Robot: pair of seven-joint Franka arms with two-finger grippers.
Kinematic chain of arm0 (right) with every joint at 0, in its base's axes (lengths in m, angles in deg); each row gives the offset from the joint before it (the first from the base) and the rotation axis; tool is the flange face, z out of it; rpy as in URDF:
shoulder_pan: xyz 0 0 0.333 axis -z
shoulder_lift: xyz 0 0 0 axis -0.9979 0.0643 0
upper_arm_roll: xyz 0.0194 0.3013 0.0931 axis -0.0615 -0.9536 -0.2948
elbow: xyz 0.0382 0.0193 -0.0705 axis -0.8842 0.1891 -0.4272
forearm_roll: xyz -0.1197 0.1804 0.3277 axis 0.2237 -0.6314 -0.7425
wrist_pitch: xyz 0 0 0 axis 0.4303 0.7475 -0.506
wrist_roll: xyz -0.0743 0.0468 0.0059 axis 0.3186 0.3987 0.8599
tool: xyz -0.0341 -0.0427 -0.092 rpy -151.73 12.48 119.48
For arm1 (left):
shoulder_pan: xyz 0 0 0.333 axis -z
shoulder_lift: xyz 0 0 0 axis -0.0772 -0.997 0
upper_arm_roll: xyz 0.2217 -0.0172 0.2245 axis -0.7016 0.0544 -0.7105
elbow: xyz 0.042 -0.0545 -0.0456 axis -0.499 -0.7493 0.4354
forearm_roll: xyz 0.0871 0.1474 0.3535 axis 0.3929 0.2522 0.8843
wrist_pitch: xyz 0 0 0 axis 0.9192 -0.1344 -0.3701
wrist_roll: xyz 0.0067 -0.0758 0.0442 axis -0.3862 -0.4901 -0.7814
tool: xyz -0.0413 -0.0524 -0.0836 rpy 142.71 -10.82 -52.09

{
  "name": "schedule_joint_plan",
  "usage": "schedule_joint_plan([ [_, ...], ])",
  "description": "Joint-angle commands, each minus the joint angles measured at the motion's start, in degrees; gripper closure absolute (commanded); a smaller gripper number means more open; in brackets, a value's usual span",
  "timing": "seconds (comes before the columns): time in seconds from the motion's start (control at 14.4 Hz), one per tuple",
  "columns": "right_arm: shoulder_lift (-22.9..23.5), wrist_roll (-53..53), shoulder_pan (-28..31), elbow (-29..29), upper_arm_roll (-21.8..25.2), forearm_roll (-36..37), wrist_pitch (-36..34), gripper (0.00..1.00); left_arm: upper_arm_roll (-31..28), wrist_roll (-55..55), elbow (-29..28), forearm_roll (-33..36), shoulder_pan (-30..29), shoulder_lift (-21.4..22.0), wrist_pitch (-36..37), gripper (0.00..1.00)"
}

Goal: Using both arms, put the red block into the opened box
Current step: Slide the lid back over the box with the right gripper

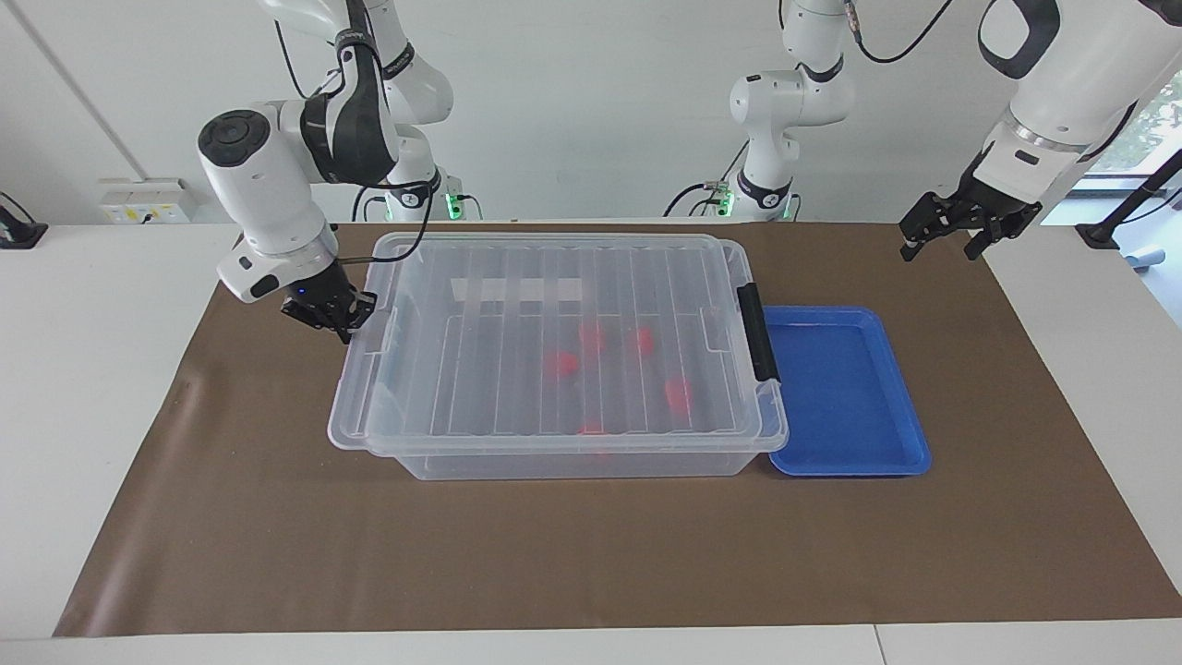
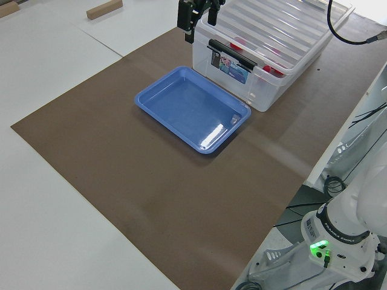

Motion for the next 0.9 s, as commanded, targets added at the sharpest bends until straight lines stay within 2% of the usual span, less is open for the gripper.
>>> schedule_joint_plan([
  [0.0, -1.34, -2.40, -1.06, 1.47, -0.27, -0.27, 0.21, 1.00, -0.01, 1.47, 0.75, -0.51, -0.03, -0.69, 1.29, 0.00],
  [0.83, -1.43, -3.90, -1.23, 1.47, -0.53, -0.27, 0.12, 1.00, 0.34, 1.48, 0.40, 0.54, 0.05, -0.87, 0.85, 0.00],
])
